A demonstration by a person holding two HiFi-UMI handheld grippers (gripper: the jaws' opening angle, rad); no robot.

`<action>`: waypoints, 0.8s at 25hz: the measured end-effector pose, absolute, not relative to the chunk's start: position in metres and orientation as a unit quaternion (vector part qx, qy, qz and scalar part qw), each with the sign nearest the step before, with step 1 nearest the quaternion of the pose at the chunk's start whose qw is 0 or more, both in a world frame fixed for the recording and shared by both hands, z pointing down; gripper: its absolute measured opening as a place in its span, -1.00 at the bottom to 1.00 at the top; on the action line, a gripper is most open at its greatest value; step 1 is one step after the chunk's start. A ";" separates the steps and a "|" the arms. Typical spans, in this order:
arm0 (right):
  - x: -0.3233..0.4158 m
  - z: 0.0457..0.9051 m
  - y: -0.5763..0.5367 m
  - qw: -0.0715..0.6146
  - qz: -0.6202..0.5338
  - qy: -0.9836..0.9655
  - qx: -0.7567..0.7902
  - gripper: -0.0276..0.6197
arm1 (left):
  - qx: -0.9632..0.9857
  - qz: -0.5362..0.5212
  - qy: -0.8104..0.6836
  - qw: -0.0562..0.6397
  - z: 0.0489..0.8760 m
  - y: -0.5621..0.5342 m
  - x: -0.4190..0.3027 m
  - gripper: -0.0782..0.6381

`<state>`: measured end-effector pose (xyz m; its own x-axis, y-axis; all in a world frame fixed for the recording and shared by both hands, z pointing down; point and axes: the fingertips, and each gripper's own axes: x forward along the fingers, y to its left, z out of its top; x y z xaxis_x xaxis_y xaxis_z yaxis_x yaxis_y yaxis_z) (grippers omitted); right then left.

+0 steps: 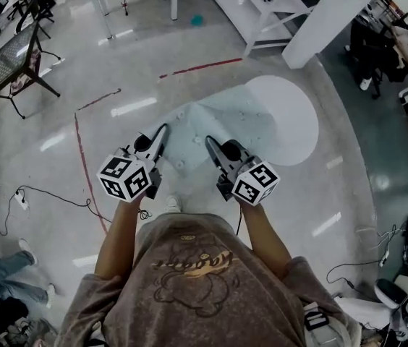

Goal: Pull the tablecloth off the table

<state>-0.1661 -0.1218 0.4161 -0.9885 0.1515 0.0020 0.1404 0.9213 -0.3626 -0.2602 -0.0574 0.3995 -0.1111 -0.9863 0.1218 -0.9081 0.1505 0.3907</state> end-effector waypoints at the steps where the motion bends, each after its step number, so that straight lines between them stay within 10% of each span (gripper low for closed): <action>1: -0.173 0.416 -0.119 0.017 0.182 -0.980 -0.083 -0.89 | 0.637 -0.109 -0.742 0.176 0.399 -0.053 -0.266 -0.72; 20: -0.275 0.422 -0.055 0.045 0.195 -0.957 -0.210 -0.89 | 0.535 -0.107 -0.822 0.162 0.404 0.038 -0.342 -0.72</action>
